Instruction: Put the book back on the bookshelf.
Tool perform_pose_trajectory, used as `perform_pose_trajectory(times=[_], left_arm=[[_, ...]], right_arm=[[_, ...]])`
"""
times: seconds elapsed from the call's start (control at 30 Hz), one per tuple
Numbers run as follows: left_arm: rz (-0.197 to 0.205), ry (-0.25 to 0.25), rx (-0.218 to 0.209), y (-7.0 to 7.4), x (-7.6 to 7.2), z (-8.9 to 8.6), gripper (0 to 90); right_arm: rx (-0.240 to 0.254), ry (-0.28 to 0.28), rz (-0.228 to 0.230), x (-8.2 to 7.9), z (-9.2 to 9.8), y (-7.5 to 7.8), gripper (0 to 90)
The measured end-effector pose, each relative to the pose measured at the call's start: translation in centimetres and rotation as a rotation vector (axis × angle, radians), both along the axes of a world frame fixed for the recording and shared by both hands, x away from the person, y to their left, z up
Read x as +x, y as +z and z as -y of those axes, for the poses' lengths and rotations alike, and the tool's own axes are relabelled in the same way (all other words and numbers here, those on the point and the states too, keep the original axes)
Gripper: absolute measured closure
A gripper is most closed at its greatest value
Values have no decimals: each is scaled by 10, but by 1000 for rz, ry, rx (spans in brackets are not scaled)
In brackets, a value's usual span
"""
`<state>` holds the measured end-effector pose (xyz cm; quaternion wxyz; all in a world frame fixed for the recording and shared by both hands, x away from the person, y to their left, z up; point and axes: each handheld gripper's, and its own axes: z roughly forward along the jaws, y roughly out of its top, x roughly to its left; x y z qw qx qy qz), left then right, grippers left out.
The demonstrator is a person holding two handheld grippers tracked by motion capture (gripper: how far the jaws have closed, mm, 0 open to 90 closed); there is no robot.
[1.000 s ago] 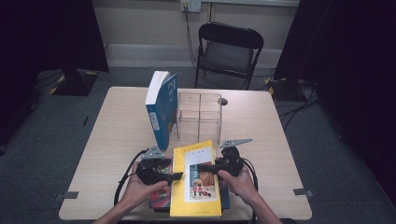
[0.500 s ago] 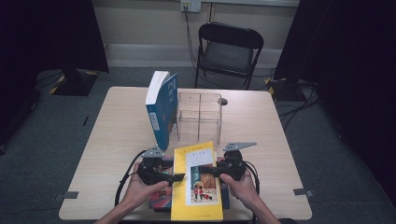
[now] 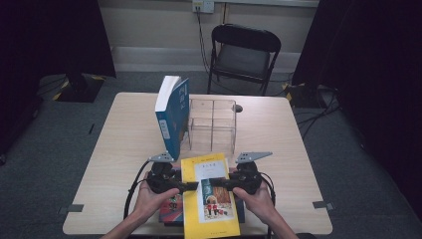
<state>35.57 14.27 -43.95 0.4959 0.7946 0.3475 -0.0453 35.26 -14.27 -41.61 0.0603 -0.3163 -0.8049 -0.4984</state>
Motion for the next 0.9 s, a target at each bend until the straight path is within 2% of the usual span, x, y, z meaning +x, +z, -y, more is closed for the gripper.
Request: perform_pose_trajectory(times=[0.07,0.17,0.2,0.23,0.27,0.3,0.33,0.37,0.4,0.43,0.47,0.53,0.67,0.8,0.9], left_arm=[[5,-1,6,2,-1,1,309],[-5,0,1,1,-2,1,312],[-14,3,-14,2,-1,0,320],[-16,4,-37,2,-1,-1,366],[-30,-15,-74,3,0,-1,408],[-39,-39,-102,3,0,0,451],[-34,-56,-100,4,-2,5,472],[-10,-35,-77,6,-5,9,459],[-2,-24,-64,8,-5,11,457],[-4,-28,-72,10,-3,10,464],[1,-27,-91,12,-2,8,491],[25,-24,-91,19,-2,7,530],[68,-15,-100,33,-2,4,581],[141,-6,-50,50,-2,5,588],[173,-4,-57,61,0,3,601]], right_arm=[[-26,7,-26,2,0,1,777],[-60,1,-19,0,-2,3,776],[-63,1,-14,0,-2,3,776],[-57,1,-14,0,-1,3,775],[-52,0,-16,0,-1,2,774],[-28,9,-27,1,0,2,775],[-8,19,-32,1,-1,2,777],[2,25,-33,0,-3,3,775],[-28,18,-15,-1,-6,5,770],[-43,12,-4,-1,-7,7,769],[-29,8,-2,-1,-6,7,770],[10,-1,-8,0,-3,9,774],[28,-10,27,1,-4,17,774],[34,-17,64,3,-6,27,775],[59,-27,84,6,-7,35,779]])
